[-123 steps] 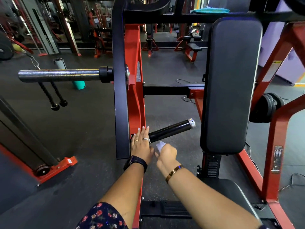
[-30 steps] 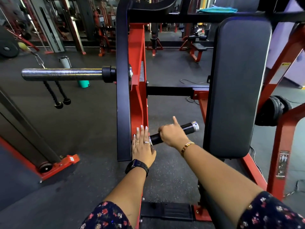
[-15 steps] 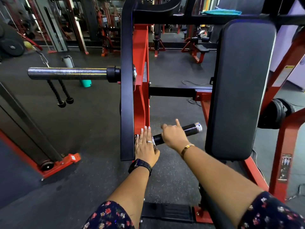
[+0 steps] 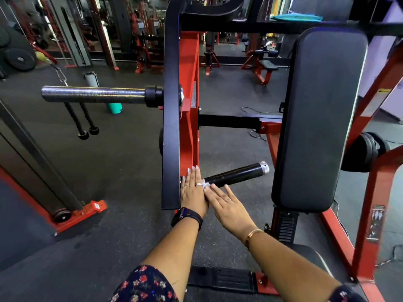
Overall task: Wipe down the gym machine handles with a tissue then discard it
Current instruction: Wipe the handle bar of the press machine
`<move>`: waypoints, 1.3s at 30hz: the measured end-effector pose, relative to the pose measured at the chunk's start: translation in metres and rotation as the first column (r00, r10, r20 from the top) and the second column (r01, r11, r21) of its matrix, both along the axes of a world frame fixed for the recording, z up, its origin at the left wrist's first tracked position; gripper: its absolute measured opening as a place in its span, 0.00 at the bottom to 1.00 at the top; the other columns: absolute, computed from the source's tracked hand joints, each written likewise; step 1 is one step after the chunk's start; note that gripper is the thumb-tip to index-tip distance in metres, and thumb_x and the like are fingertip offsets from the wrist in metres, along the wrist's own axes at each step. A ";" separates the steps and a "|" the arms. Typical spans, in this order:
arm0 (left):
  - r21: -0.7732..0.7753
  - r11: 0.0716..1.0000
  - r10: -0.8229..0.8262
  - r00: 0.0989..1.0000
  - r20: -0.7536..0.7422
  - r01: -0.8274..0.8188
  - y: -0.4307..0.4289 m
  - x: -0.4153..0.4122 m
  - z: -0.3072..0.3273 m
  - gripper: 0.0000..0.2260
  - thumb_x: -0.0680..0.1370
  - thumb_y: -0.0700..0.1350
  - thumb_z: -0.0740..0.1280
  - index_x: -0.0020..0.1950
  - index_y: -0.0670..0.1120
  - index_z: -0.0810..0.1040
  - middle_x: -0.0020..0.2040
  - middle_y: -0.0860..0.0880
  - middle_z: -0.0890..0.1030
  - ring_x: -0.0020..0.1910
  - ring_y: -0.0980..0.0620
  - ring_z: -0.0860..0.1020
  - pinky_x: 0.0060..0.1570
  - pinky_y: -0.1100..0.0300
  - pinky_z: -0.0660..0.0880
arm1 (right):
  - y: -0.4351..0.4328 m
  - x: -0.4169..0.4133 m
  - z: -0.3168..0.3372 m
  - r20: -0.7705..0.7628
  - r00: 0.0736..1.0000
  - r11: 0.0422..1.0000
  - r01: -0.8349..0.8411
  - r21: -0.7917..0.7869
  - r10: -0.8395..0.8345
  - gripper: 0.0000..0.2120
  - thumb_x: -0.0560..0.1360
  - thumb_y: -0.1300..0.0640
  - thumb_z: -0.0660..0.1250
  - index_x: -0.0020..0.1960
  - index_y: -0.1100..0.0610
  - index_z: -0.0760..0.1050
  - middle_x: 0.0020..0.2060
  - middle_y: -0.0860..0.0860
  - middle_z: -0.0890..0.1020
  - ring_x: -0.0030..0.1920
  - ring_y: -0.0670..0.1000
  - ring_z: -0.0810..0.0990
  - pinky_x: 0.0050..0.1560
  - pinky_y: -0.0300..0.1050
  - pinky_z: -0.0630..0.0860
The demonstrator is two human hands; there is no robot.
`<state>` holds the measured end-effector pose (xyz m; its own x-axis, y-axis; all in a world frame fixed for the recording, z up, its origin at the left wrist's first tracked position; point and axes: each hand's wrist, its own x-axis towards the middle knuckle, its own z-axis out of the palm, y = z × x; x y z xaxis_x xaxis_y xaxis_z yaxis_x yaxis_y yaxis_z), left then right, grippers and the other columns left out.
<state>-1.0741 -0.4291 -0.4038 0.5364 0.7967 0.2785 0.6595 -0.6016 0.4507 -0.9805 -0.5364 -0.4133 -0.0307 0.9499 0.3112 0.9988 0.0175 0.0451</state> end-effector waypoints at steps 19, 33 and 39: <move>0.063 0.997 -0.028 0.991 -0.128 0.036 -0.006 -0.007 0.001 0.37 0.80 0.44 0.61 0.79 0.46 0.39 0.80 0.51 0.41 0.75 0.55 0.34 0.71 0.58 0.31 | 0.022 -0.010 0.025 0.132 0.976 0.985 0.174 0.020 -0.175 0.26 0.69 0.64 0.68 0.67 0.63 0.73 0.64 0.57 0.77 0.69 0.59 0.70 0.68 0.61 0.63; 0.060 0.996 -0.053 0.984 -0.169 0.064 -0.010 -0.006 0.008 0.39 0.78 0.53 0.61 0.79 0.49 0.37 0.79 0.51 0.39 0.76 0.54 0.36 0.71 0.57 0.32 | -0.004 0.044 0.035 0.066 0.889 0.876 0.431 0.218 -0.454 0.35 0.63 0.77 0.59 0.71 0.67 0.66 0.68 0.62 0.72 0.70 0.63 0.66 0.69 0.63 0.57; 0.073 0.996 -0.035 0.983 -0.182 0.049 -0.014 0.004 0.013 0.36 0.80 0.51 0.60 0.79 0.48 0.40 0.80 0.50 0.41 0.78 0.53 0.37 0.74 0.56 0.36 | 0.010 0.004 0.018 0.183 0.976 0.991 0.106 0.085 -0.120 0.28 0.69 0.64 0.64 0.70 0.61 0.71 0.70 0.56 0.71 0.70 0.56 0.69 0.69 0.59 0.60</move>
<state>-1.0702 -0.4432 -0.3907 0.6162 0.7522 0.2334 0.6991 -0.6589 0.2778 -0.9765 -0.5263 -0.3948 0.0109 0.9251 0.3797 0.9680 -0.1050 0.2280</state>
